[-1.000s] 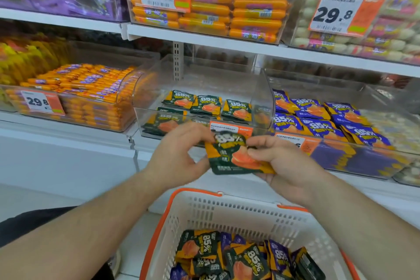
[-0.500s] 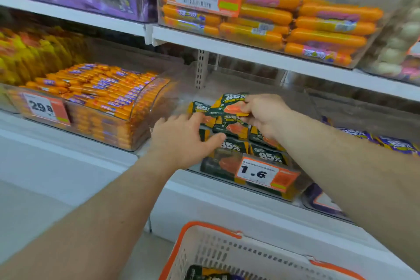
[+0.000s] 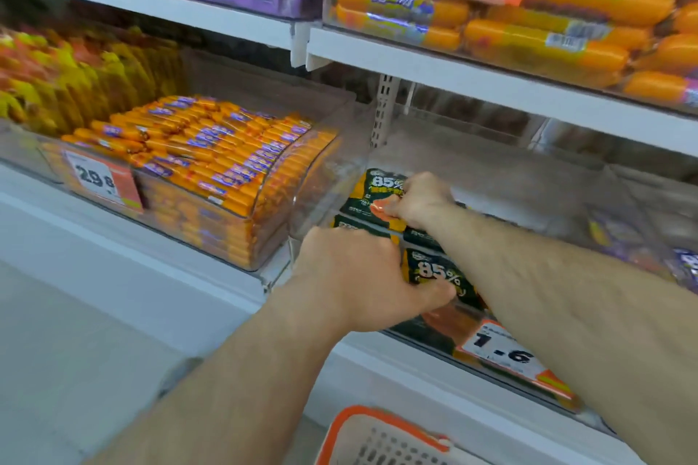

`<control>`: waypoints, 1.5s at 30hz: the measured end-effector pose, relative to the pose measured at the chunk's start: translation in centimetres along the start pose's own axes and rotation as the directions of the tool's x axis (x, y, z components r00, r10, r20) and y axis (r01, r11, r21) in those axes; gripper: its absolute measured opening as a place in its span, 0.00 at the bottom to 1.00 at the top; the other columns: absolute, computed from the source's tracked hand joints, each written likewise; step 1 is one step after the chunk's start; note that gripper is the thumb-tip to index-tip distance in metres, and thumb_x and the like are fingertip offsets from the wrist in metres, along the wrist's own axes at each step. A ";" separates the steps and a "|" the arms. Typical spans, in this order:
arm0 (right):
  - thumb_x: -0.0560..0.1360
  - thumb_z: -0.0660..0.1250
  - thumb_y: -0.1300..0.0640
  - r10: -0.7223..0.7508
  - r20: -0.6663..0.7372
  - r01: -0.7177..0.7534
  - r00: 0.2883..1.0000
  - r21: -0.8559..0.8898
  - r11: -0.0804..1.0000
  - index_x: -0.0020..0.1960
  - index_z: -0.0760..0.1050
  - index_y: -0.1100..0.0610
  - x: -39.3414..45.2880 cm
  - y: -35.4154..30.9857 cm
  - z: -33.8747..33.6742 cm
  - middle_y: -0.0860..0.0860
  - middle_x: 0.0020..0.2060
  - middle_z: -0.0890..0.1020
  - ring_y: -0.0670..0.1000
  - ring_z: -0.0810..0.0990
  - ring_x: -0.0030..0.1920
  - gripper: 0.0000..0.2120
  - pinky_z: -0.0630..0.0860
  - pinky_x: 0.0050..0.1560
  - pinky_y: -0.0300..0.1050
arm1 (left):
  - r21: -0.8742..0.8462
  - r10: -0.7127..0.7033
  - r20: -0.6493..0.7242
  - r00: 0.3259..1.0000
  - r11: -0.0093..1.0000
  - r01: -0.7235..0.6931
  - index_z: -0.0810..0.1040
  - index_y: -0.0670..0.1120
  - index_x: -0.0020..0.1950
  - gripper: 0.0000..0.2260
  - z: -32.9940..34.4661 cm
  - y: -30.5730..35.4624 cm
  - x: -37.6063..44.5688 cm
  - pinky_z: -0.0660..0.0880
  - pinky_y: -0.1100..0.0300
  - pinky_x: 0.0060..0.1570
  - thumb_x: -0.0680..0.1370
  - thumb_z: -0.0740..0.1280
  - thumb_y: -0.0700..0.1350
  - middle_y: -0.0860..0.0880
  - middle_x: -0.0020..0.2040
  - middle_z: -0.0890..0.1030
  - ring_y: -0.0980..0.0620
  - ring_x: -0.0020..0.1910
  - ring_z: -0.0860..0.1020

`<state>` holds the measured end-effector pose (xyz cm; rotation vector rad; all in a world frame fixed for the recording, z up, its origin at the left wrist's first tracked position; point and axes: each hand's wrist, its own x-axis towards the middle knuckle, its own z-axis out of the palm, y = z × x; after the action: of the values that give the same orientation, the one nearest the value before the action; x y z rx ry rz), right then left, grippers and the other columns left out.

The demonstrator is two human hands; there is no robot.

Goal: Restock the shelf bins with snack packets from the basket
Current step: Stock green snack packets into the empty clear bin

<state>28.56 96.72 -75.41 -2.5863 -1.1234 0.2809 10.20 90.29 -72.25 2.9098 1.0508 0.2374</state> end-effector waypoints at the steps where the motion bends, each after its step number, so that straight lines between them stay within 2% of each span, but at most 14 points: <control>1: 0.70 0.73 0.38 0.000 -0.001 0.000 1.000 -0.034 0.999 0.52 0.78 0.60 0.0 -0.2 0.3 0.51 0.40 0.78 0.51 0.74 0.37 0.25 0.66 0.30 0.41 | -0.003 0.006 -0.009 1.000 1.000 -0.006 0.66 0.47 0.30 0.31 0.1 0.0 0.0 0.61 0.58 0.34 0.72 0.52 0.75 0.52 0.30 0.70 0.49 0.36 0.71; 6: 0.70 0.71 0.35 0.006 -0.047 -0.011 0.999 -0.111 0.994 0.39 0.73 0.57 0.2 -0.7 0.5 0.52 0.34 0.76 0.51 0.73 0.32 0.24 0.64 0.27 0.42 | -0.015 0.036 -0.049 0.998 0.999 -0.037 0.66 0.47 0.31 0.31 0.4 -0.1 -0.1 0.63 0.57 0.37 0.72 0.52 0.74 0.52 0.31 0.70 0.49 0.38 0.72; 11: 0.70 0.71 0.34 0.015 -0.048 -0.020 0.999 -0.114 0.993 0.40 0.74 0.57 0.1 -0.7 0.8 0.52 0.37 0.79 0.53 0.77 0.36 0.24 0.67 0.28 0.42 | -0.016 0.027 -0.071 0.997 0.999 -0.028 0.69 0.48 0.32 0.30 0.7 -0.3 -0.1 0.63 0.58 0.36 0.71 0.52 0.75 0.53 0.32 0.72 0.50 0.37 0.72; 17: 0.70 0.73 0.39 0.139 0.020 -0.141 0.990 0.122 0.982 0.48 0.77 0.59 -0.1 -0.2 0.6 0.52 0.32 0.83 0.47 0.78 0.25 0.23 0.69 0.24 0.36 | -0.036 0.033 -0.068 0.997 0.999 -0.036 0.73 0.50 0.36 0.29 0.9 -0.2 -0.1 0.62 0.57 0.36 0.72 0.52 0.75 0.54 0.34 0.74 0.51 0.38 0.73; 20: 0.70 0.76 0.44 0.200 0.058 -0.209 0.978 0.288 0.935 0.54 0.77 0.60 0.1 0.3 0.4 0.54 0.37 0.83 0.49 0.83 0.30 0.23 0.82 0.32 0.43 | -0.061 0.030 -0.059 0.998 0.998 -0.034 0.73 0.50 0.36 0.29 0.8 -0.3 0.0 0.64 0.57 0.36 0.72 0.52 0.75 0.54 0.34 0.76 0.52 0.38 0.75; 24: 0.67 0.80 0.50 0.215 0.162 -0.266 0.963 0.455 0.850 0.52 0.77 0.61 -0.7 0.2 -0.9 0.55 0.45 0.83 0.52 0.85 0.35 0.21 0.84 0.39 0.48 | -0.127 0.028 -0.075 0.997 0.991 -0.038 0.76 0.51 0.38 0.28 0.7 -0.1 0.0 0.70 0.58 0.40 0.71 0.53 0.75 0.55 0.37 0.78 0.53 0.41 0.78; 28: 0.70 0.74 0.60 0.166 0.124 -0.206 0.978 0.515 0.832 0.47 0.75 0.63 -3.3 0.2 -3.7 0.56 0.36 0.80 0.55 0.84 0.32 0.11 0.83 0.38 0.49 | -0.422 -0.013 -0.419 0.908 0.888 -0.182 0.80 0.52 0.40 0.21 0.5 0.2 -0.5 0.75 0.56 0.45 0.69 0.58 0.67 0.55 0.40 0.82 0.55 0.42 0.79; 31: 0.68 0.68 0.60 0.110 -0.155 -0.018 0.982 0.496 0.868 0.42 0.79 0.62 -7.1 0.9 -5.7 0.55 0.29 0.81 0.55 0.82 0.29 0.06 0.81 0.35 0.50 | -0.472 0.043 -0.575 0.817 0.798 -0.374 0.77 0.49 0.33 0.15 0.6 0.6 -1.6 0.73 0.57 0.34 0.69 0.60 0.59 0.54 0.29 0.75 0.56 0.31 0.73; 34: 0.72 0.65 0.55 -0.154 -0.494 0.272 0.856 0.176 0.946 0.36 0.77 0.56 -13.4 3.3 -6.2 0.48 0.29 0.77 0.46 0.76 0.32 0.07 0.70 0.36 0.42 | -0.431 0.321 -0.400 0.859 0.761 -0.485 0.72 0.49 0.30 0.13 1.8 2.2 -4.1 0.73 0.57 0.32 0.70 0.61 0.56 0.54 0.27 0.75 0.56 0.29 0.72; 36: 0.71 0.65 0.55 -0.292 -0.671 0.433 0.681 0.048 0.900 0.36 0.76 0.55 -17.4 5.5 -5.5 0.46 0.27 0.72 0.52 0.75 0.32 0.07 0.69 0.34 0.45 | -0.424 0.480 -0.076 0.874 0.778 -0.464 0.72 0.52 0.32 0.11 3.2 3.7 -5.7 0.75 0.56 0.38 0.71 0.62 0.56 0.55 0.32 0.79 0.57 0.33 0.75; 39: 0.70 0.67 0.58 -0.398 -0.799 0.594 0.451 -0.064 0.802 0.34 0.77 0.58 -21.2 9.9 -1.9 0.44 0.27 0.70 0.53 0.74 0.30 0.06 0.69 0.32 0.45 | -0.319 0.525 0.481 0.702 0.851 -0.418 0.78 0.53 0.45 0.10 6.3 5.6 -7.1 0.76 0.53 0.52 0.76 0.64 0.58 0.55 0.48 0.82 0.53 0.48 0.78; 41: 0.70 0.66 0.59 -0.377 -0.782 0.605 0.497 0.001 0.796 0.34 0.76 0.59 -23.3 13.2 2.0 0.47 0.25 0.70 0.49 0.69 0.29 0.08 0.67 0.31 0.45 | -0.231 0.476 0.680 0.558 0.861 -0.453 0.80 0.48 0.54 0.17 8.4 6.1 -7.7 0.77 0.50 0.55 0.77 0.63 0.59 0.51 0.53 0.82 0.49 0.52 0.79; 43: 0.71 0.64 0.57 -0.275 -0.654 0.491 0.705 0.171 0.854 0.34 0.76 0.58 -25.4 16.4 6.3 0.46 0.25 0.69 0.47 0.67 0.29 0.09 0.68 0.31 0.45 | -0.186 0.434 0.751 0.498 0.863 -0.471 0.80 0.47 0.58 0.20 9.9 6.3 -8.2 0.77 0.49 0.54 0.77 0.62 0.60 0.49 0.53 0.82 0.48 0.51 0.80; 45: 0.73 0.65 0.57 -0.147 -0.333 0.234 0.931 0.239 0.942 0.36 0.77 0.58 -27.1 19.3 11.0 0.49 0.27 0.75 0.49 0.71 0.30 0.08 0.72 0.33 0.46 | -0.192 0.430 0.763 0.482 0.863 -0.467 0.80 0.47 0.59 0.20 10.8 6.5 -8.6 0.76 0.53 0.48 0.77 0.62 0.60 0.50 0.50 0.82 0.49 0.49 0.80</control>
<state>20.13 66.52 -90.96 -2.1630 -1.1207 -0.0191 9.49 79.92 -83.42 2.7061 0.1169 -1.0082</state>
